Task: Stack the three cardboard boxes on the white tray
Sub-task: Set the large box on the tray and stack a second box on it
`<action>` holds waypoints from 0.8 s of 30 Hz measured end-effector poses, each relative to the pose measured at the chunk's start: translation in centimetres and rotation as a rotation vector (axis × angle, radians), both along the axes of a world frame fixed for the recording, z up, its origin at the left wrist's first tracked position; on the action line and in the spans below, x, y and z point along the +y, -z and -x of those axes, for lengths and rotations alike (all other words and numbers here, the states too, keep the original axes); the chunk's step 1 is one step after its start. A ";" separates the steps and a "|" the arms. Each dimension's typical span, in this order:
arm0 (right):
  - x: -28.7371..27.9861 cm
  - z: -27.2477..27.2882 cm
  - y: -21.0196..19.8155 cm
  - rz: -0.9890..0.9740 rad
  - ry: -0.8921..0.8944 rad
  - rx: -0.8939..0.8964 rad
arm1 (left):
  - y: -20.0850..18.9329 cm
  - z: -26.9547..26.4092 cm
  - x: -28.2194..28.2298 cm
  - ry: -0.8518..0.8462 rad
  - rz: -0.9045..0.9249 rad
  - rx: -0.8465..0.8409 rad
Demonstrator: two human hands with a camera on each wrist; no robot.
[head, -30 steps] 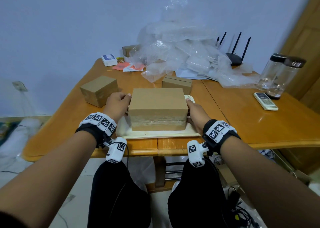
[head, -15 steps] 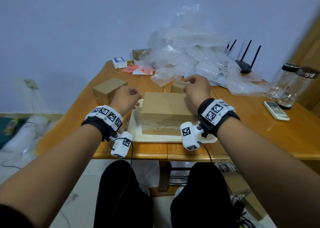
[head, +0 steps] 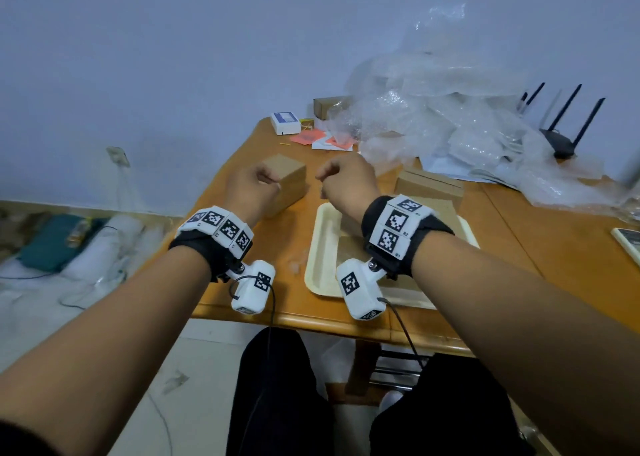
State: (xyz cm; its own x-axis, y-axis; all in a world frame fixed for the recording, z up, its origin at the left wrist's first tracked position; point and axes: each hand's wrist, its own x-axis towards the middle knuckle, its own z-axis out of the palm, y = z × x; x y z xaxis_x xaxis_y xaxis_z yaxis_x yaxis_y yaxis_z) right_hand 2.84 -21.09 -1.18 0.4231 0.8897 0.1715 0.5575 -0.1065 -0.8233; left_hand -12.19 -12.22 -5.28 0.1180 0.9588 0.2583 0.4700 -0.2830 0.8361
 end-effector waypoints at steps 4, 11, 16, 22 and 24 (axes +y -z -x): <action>2.9 2.7 -0.7 0.087 -0.069 -0.008 | 0.7 1.4 2.0 -0.034 0.073 0.040; 8.3 5.0 -2.4 0.253 -0.179 -0.186 | 1.4 1.5 5.5 -0.006 0.168 0.206; 11.0 4.2 -1.0 0.373 -0.149 -0.166 | 2.1 0.9 7.4 -0.025 0.195 0.309; 13.8 3.2 0.4 0.431 0.015 -0.122 | 3.0 0.4 9.4 -0.010 0.236 0.344; 14.7 2.9 0.4 0.427 0.060 -0.115 | 2.9 0.4 9.8 0.001 0.242 0.351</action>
